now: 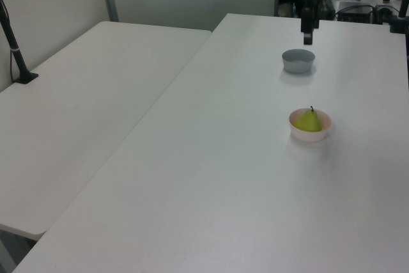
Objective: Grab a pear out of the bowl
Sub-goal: 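Move the open gripper over the green pear in the pink bowl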
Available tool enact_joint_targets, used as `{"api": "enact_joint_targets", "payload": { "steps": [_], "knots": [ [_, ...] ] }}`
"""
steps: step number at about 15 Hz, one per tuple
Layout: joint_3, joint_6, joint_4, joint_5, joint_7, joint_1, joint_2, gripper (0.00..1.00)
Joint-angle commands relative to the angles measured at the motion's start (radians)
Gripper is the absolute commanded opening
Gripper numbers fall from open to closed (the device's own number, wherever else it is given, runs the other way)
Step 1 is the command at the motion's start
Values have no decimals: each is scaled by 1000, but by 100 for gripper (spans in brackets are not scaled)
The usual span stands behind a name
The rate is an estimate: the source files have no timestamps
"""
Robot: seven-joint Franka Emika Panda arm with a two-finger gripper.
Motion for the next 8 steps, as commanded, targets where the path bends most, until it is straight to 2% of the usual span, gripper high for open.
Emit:
{"api": "enact_joint_targets", "payload": {
  "steps": [1,6,8],
  "knots": [
    [-5,155,-176,-4,-92,58,-49,100],
    [-5,339,-354,-12,-199,118,-38,100],
    [-5,365,-374,-16,-200,133,-21,100]
  ]
}}
